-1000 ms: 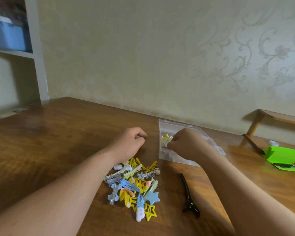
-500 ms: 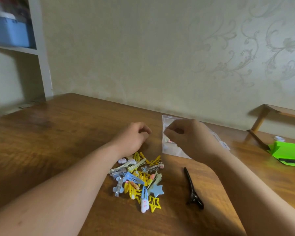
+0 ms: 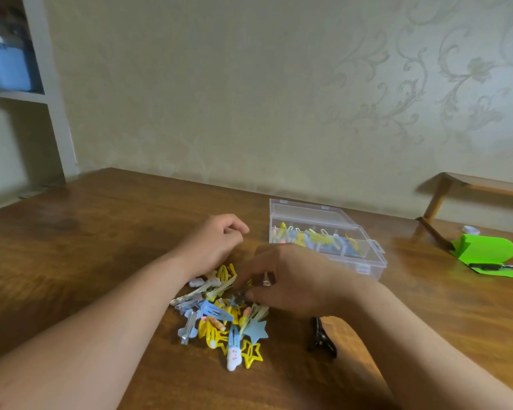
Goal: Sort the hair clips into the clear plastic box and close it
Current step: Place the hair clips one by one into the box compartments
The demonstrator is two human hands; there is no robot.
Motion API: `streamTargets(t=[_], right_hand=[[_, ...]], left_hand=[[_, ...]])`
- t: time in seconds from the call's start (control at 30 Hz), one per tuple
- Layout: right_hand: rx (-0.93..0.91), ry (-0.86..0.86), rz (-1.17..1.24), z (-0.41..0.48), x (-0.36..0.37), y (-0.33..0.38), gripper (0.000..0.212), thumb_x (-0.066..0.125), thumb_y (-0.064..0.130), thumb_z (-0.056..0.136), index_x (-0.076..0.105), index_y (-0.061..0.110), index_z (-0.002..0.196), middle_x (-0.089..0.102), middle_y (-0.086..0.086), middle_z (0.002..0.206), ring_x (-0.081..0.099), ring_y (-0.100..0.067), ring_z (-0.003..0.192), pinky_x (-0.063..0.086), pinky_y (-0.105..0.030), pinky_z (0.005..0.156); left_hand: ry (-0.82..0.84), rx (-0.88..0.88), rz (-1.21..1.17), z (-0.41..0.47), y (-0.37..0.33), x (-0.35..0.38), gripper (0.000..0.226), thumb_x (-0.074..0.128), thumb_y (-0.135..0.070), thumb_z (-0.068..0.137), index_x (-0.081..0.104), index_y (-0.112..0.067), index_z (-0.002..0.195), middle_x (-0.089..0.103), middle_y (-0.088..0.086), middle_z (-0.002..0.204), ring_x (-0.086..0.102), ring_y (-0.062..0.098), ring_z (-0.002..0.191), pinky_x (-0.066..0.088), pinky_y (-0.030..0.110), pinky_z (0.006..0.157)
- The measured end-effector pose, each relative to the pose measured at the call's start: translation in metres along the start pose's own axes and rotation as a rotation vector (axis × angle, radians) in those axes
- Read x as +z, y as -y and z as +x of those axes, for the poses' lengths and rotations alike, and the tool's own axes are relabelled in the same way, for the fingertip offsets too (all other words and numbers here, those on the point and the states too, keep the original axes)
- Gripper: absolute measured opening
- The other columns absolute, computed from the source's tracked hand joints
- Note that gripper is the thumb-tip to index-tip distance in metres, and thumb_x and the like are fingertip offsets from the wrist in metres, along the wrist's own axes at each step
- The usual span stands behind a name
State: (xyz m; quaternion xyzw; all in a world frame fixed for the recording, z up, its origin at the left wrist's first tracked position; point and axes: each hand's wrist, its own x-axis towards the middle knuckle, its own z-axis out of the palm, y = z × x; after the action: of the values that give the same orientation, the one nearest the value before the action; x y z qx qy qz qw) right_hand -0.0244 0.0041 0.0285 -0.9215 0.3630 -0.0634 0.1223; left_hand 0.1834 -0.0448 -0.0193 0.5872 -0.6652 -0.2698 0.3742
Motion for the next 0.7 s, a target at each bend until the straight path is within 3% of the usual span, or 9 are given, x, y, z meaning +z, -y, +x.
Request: streamTargets(t=[0.13, 0.3, 0.47, 0.57, 0.7], right_hand=[[-0.017, 0.041, 0.01, 0.0, 0.003, 0.005, 0.029, 0.067, 0.033, 0.098, 0.075, 0.045, 0.123, 0.063, 0.015, 0.109, 0.061, -0.007, 0.094, 0.056, -0.037, 0.086], [-0.014, 0.065, 0.026, -0.001, -0.002, 0.006, 0.019, 0.069, 0.035, 0.1, 0.074, 0.038, 0.117, 0.054, 0.015, 0.108, 0.06, -0.009, 0.098, 0.056, -0.038, 0.088], [-0.025, 0.04, 0.075, 0.001, 0.0, 0.0, 0.013, 0.073, 0.033, 0.096, 0.072, 0.029, 0.109, 0.048, 0.018, 0.102, 0.055, -0.005, 0.093, 0.048, -0.024, 0.077], [-0.022, 0.018, 0.186, 0.001, -0.003, -0.004, 0.012, 0.077, 0.036, 0.094, 0.075, 0.029, 0.103, 0.05, 0.015, 0.099, 0.053, -0.002, 0.087, 0.041, -0.02, 0.072], [-0.018, -0.021, 0.328, 0.002, -0.003, -0.014, 0.012, 0.08, 0.035, 0.092, 0.077, 0.025, 0.099, 0.066, 0.005, 0.101, 0.058, -0.005, 0.082, 0.048, -0.03, 0.074]], left_hand=[[-0.014, -0.016, 0.015, -0.001, -0.001, 0.0, 0.022, 0.061, -0.023, 0.103, 0.077, -0.036, 0.11, 0.076, -0.002, 0.109, 0.071, 0.02, 0.103, 0.057, 0.044, 0.099], [-0.008, -0.016, 0.013, -0.001, -0.001, 0.0, 0.021, 0.062, -0.022, 0.103, 0.077, -0.036, 0.111, 0.076, -0.002, 0.11, 0.069, 0.016, 0.104, 0.056, 0.042, 0.1], [0.006, -0.004, 0.013, -0.004, -0.003, -0.001, 0.021, 0.061, -0.022, 0.105, 0.076, -0.035, 0.115, 0.075, -0.002, 0.112, 0.068, 0.015, 0.106, 0.055, 0.04, 0.098], [0.014, 0.002, 0.01, -0.004, -0.004, -0.001, 0.021, 0.061, -0.021, 0.106, 0.076, -0.032, 0.115, 0.075, 0.0, 0.113, 0.069, 0.018, 0.106, 0.055, 0.042, 0.099], [0.002, -0.006, 0.021, -0.005, -0.004, -0.001, 0.021, 0.06, -0.023, 0.106, 0.075, -0.036, 0.113, 0.074, -0.005, 0.111, 0.068, 0.014, 0.105, 0.056, 0.039, 0.096]])
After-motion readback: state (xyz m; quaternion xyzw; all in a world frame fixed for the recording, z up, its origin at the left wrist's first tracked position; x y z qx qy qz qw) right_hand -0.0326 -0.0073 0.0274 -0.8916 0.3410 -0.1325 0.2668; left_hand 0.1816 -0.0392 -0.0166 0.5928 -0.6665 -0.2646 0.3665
